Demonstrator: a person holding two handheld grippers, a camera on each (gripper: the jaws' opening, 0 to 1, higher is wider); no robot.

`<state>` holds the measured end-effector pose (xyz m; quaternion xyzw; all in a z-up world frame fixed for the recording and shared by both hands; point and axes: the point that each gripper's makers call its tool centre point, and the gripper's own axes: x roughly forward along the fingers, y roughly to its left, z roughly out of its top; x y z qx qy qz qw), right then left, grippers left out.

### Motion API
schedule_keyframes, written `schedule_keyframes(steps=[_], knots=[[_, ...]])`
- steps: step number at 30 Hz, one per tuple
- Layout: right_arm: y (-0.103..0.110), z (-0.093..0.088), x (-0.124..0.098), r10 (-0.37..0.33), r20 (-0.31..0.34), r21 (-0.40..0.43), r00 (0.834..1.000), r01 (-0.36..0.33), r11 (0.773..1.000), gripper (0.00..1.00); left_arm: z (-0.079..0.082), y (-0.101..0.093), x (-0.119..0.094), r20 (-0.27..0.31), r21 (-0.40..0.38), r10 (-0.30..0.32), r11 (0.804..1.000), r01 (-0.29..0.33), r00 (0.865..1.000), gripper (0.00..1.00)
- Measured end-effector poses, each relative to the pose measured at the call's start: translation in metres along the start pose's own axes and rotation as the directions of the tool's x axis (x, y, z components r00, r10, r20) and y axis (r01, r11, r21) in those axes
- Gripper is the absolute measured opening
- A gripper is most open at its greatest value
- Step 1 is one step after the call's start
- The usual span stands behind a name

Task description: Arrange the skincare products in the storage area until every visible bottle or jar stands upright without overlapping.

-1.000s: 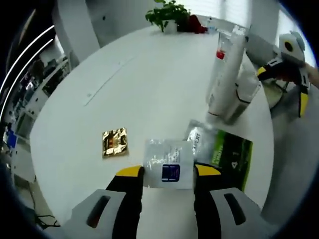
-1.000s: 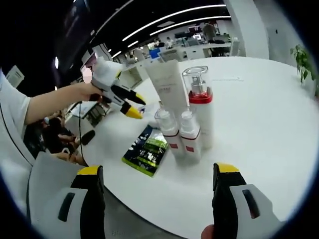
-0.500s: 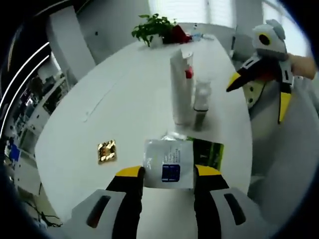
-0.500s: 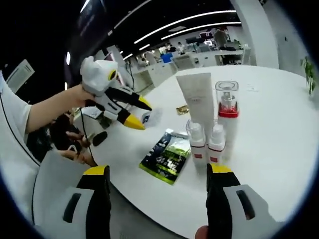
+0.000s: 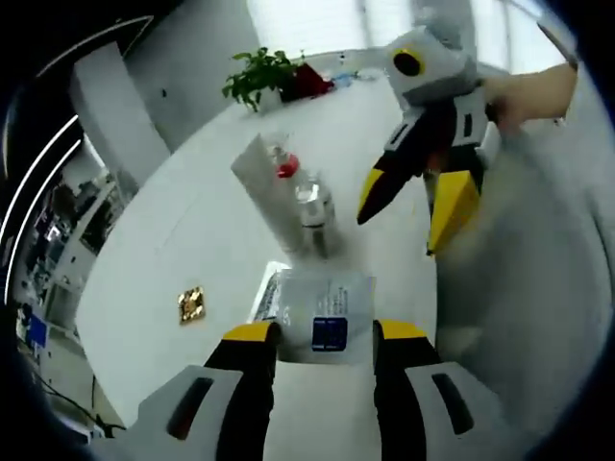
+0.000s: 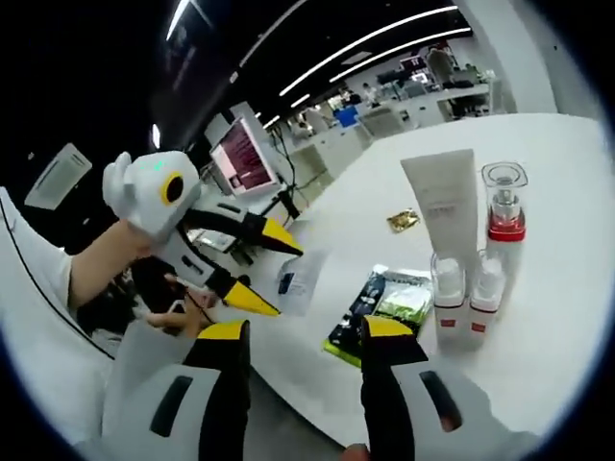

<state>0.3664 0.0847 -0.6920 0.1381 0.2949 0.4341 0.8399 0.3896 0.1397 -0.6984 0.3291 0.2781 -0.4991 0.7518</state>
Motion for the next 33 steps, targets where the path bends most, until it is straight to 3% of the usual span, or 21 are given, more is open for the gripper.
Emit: schedule_keyframes(steps=[8,13,17,22,25,26,29,31,33], knots=[[0.019,-0.001,0.013,0.082,0.003,0.058,0.997,-0.082,0.995,0.32,0.006,-0.016,-0.010,0.007,0.054,0.000,0.999,-0.001,1.000,0.45],[0.025,-0.005,0.015,0.121,-0.003,0.119,0.993,-0.120,0.986,0.31,0.017,-0.022,-0.016,0.027,0.064,-0.001,0.998,0.000,1.000,0.45],[0.027,0.001,0.013,0.140,0.030,0.152,0.990,-0.143,0.978,0.19,0.024,-0.022,-0.017,0.039,0.082,-0.005,0.997,0.002,0.999,0.45],[0.029,-0.002,0.012,0.152,0.026,0.156,0.988,-0.154,0.976,0.08,0.026,-0.023,-0.021,0.040,0.101,-0.003,0.995,-0.001,0.999,0.44],[0.033,-0.002,0.012,0.165,0.033,0.155,0.986,-0.168,0.973,0.01,0.026,-0.022,-0.024,0.042,0.090,0.010,0.996,-0.014,0.999,0.26],[0.034,-0.002,0.012,0.166,0.039,0.152,0.985,-0.170,0.974,0.01,0.027,-0.022,-0.025,0.048,0.081,0.006,0.997,-0.010,0.999,0.28],[0.030,-0.005,0.014,0.151,0.030,0.136,0.988,-0.154,0.979,0.01,0.024,-0.022,-0.023,0.077,0.033,-0.009,0.999,0.006,0.997,0.48],[0.026,-0.008,0.015,0.131,0.024,0.143,0.991,-0.133,0.981,0.01,0.019,-0.020,-0.024,0.068,0.029,0.001,1.000,-0.003,0.998,0.44],[0.024,-0.005,0.014,0.133,0.045,0.170,0.990,-0.139,0.976,0.01,0.013,-0.016,-0.027,0.082,-0.048,0.025,0.999,-0.021,0.996,0.45]])
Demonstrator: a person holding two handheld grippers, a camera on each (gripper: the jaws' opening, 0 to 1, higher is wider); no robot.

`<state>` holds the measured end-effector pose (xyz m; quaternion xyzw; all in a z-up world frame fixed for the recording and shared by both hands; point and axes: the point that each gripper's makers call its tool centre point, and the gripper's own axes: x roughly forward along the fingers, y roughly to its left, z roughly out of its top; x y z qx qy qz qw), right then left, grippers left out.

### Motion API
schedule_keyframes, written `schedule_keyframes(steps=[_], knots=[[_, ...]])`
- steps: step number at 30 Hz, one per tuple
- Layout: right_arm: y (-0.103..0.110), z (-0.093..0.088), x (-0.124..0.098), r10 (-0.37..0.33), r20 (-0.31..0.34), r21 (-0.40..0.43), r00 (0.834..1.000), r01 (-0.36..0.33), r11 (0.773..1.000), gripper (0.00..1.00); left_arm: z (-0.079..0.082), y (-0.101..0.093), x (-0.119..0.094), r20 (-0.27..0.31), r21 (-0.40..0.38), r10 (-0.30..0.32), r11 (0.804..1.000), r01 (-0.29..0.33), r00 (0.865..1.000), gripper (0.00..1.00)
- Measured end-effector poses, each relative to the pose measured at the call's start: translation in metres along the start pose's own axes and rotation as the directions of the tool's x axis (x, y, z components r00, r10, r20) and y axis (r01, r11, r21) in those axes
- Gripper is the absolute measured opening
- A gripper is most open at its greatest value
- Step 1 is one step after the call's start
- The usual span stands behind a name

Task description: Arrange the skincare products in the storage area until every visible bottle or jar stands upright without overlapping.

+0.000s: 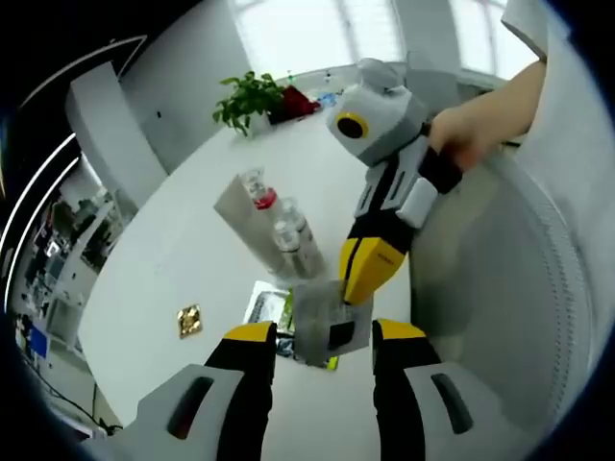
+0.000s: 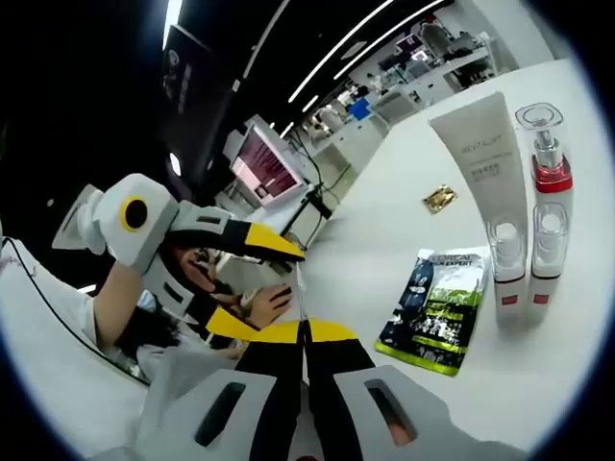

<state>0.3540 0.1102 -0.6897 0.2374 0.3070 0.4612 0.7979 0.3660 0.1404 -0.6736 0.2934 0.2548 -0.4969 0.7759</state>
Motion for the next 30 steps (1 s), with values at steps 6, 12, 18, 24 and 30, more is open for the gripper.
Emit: schedule_keyframes(steps=[6,12,18,24,30], knots=[[-0.001,0.006,-0.003,0.010,0.038,0.052,0.999,-0.012,0.999,0.01,-0.016,0.008,-0.009,0.070,-0.203,0.027,0.979,-0.012,0.997,0.48],[0.013,0.019,-0.004,0.062,0.123,0.107,0.990,-0.076,0.991,0.01,-0.006,0.006,-0.018,0.230,-0.448,0.064,0.893,0.048,0.971,0.46],[0.027,0.036,-0.009,0.104,0.225,0.158,0.969,-0.141,0.977,0.01,0.013,0.014,-0.035,0.444,-0.619,0.172,0.768,0.162,0.879,0.42],[0.034,0.050,-0.013,0.128,0.319,0.220,0.939,-0.205,0.954,0.01,0.010,0.015,-0.039,0.473,-0.707,0.258,0.682,0.188,0.842,0.33],[0.039,0.052,-0.007,0.146,0.353,0.258,0.924,-0.246,0.934,0.01,0.010,0.006,-0.034,0.502,-0.746,0.261,0.612,0.261,0.825,0.31]])
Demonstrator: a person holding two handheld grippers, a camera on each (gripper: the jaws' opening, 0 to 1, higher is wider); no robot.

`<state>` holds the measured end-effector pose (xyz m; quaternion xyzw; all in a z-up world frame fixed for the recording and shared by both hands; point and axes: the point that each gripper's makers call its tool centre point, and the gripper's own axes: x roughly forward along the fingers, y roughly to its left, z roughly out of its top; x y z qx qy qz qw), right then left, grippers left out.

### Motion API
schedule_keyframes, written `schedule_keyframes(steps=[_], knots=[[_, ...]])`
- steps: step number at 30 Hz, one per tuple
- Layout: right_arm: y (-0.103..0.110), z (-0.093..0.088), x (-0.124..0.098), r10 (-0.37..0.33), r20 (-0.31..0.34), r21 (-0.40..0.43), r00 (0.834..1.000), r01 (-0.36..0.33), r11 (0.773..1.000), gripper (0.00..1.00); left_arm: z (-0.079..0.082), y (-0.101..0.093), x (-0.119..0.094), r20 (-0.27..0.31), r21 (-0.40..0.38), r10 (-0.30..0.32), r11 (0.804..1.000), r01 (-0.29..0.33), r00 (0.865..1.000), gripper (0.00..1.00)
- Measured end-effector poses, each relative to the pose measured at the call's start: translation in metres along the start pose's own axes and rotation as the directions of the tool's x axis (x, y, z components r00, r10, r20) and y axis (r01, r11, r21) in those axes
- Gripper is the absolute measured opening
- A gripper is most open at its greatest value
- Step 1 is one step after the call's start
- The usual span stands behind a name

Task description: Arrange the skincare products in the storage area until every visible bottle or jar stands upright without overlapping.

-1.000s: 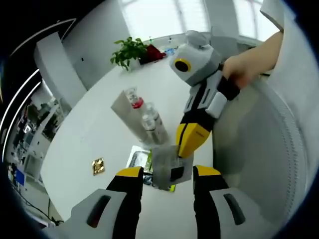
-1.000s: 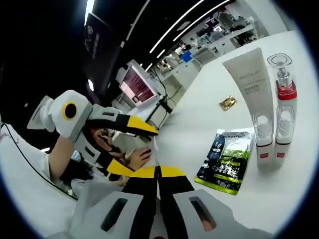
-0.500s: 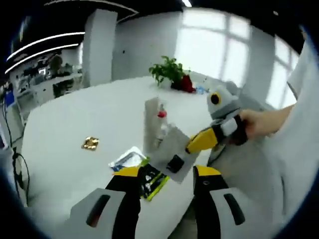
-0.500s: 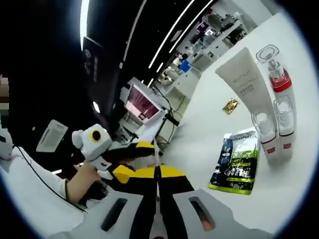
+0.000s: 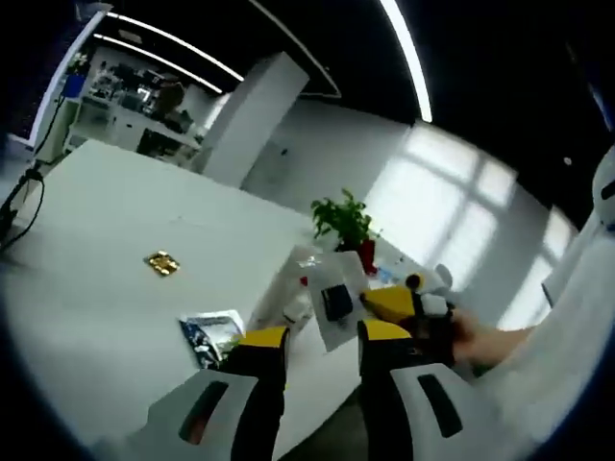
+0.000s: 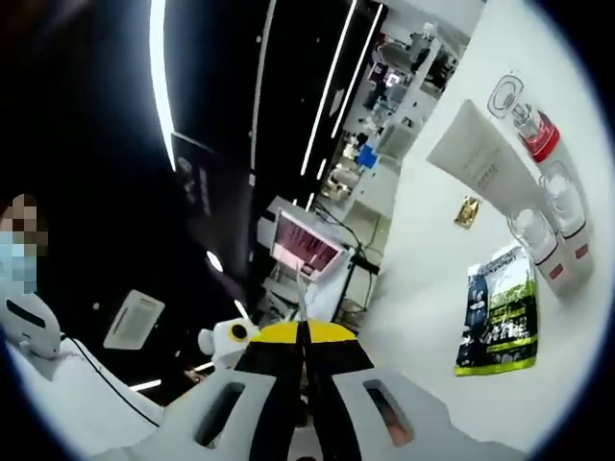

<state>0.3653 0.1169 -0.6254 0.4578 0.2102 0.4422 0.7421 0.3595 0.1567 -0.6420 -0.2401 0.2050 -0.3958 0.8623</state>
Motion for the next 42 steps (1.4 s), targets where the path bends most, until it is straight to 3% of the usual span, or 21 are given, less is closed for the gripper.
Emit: schedule_keyframes(steps=[4,10,16,18,23,31,37,42], knots=[[0.002,-0.001,0.002,0.012,0.014,0.037,1.000,-0.013,0.999,0.01,0.003,0.002,-0.001,0.047,-0.090,-0.006,0.996,0.011,0.999,0.22],[-0.003,-0.003,0.002,-0.023,0.017,0.034,1.000,0.023,0.999,0.01,0.002,0.003,-0.003,0.045,-0.084,0.012,0.996,-0.009,0.999,0.11],[-0.011,-0.010,0.004,-0.100,-0.013,-0.039,0.995,0.099,0.994,0.02,-0.003,0.006,-0.007,0.014,-0.093,0.038,0.995,-0.037,0.999,0.06],[-0.018,-0.015,0.004,-0.137,-0.047,-0.101,0.989,0.132,0.986,0.04,-0.004,0.008,-0.009,0.005,-0.105,0.053,0.993,-0.052,0.999,0.05],[-0.023,-0.023,0.004,-0.179,-0.129,-0.219,0.975,0.148,0.964,0.15,-0.005,0.009,-0.014,0.009,-0.143,0.037,0.989,-0.035,0.999,0.05],[-0.028,-0.012,0.011,-0.185,-0.196,-0.306,0.963,0.119,0.944,0.27,-0.007,0.009,-0.026,0.020,-0.215,0.004,0.977,0.000,1.000,0.05],[-0.025,0.000,0.023,-0.168,-0.215,-0.353,0.962,0.084,0.932,0.20,-0.009,0.008,-0.032,0.002,-0.223,-0.005,0.975,0.005,1.000,0.05],[-0.021,-0.009,0.034,-0.160,-0.262,-0.388,0.952,0.048,0.921,0.11,-0.012,0.016,-0.035,-0.005,-0.243,0.016,0.970,-0.017,1.000,0.05]])
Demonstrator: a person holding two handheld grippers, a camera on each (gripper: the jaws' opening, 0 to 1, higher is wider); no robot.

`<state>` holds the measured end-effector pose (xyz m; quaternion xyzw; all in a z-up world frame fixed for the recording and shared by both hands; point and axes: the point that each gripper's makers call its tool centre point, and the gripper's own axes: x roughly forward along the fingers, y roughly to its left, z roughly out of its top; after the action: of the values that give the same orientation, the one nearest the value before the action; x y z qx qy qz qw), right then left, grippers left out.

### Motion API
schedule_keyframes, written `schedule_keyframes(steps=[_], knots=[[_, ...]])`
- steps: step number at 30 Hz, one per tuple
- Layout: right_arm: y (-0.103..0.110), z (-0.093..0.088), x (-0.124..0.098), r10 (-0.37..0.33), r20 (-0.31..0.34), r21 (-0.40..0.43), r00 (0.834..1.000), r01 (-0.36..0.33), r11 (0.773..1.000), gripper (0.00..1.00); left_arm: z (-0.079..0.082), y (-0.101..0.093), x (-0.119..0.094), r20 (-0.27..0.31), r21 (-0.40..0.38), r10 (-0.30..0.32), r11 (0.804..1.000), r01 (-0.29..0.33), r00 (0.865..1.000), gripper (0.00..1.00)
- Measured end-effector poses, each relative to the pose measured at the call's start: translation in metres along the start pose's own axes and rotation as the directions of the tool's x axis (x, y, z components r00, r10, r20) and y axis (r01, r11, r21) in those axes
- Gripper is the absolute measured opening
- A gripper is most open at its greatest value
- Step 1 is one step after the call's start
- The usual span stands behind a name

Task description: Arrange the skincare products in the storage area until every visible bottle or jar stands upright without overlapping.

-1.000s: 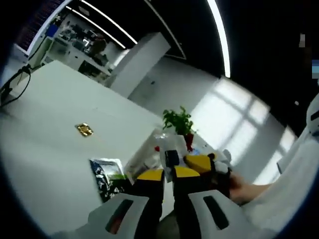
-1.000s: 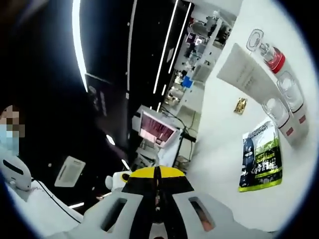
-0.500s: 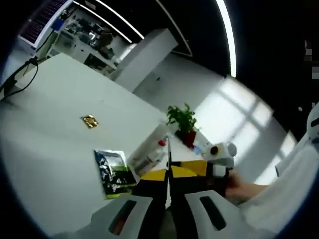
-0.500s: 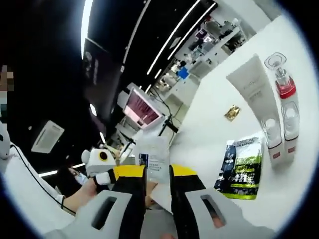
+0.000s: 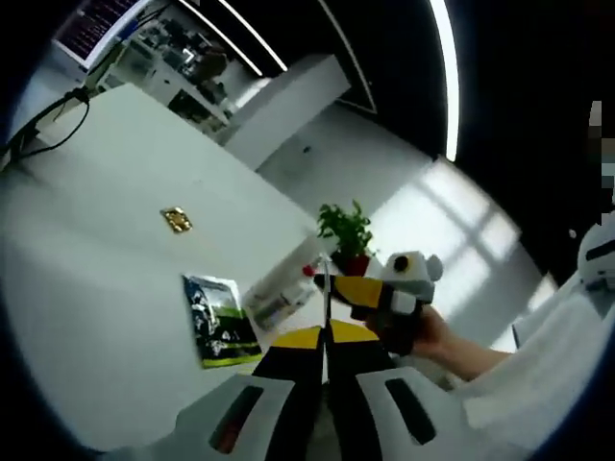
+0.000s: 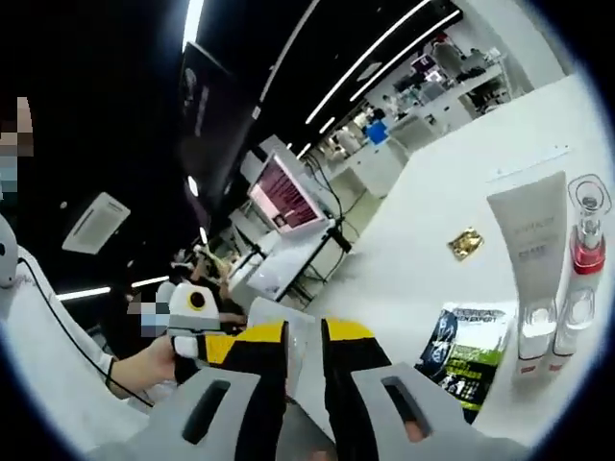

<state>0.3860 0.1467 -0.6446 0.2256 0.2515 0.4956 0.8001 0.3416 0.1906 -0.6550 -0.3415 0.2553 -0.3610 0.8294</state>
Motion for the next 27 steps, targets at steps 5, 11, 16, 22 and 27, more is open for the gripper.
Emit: schedule_keyframes(steps=[5,11,16,22,27], knots=[[-0.003,-0.015,0.010,-0.022,-0.063,-0.028,0.998,0.020,0.999,0.12,-0.003,0.006,-0.002,0.002,-0.028,-0.002,1.000,0.002,1.000,0.05],[-0.010,-0.018,0.022,-0.095,-0.080,-0.103,0.992,0.086,0.991,0.04,-0.007,0.028,-0.005,-0.011,-0.077,0.065,0.995,-0.066,0.998,0.05],[-0.024,-0.033,0.037,-0.228,-0.138,-0.273,0.964,0.184,0.944,0.01,-0.016,0.056,-0.003,-0.062,-0.112,0.148,0.982,-0.154,0.987,0.05],[-0.046,-0.054,0.050,-0.308,-0.202,-0.374,0.930,0.217,0.902,0.01,-0.029,0.082,0.002,-0.119,-0.107,0.209,0.969,-0.222,0.971,0.05],[-0.061,-0.069,0.060,-0.342,-0.248,-0.411,0.906,0.222,0.884,0.01,-0.037,0.102,0.005,-0.176,-0.075,0.255,0.960,-0.272,0.951,0.05]])
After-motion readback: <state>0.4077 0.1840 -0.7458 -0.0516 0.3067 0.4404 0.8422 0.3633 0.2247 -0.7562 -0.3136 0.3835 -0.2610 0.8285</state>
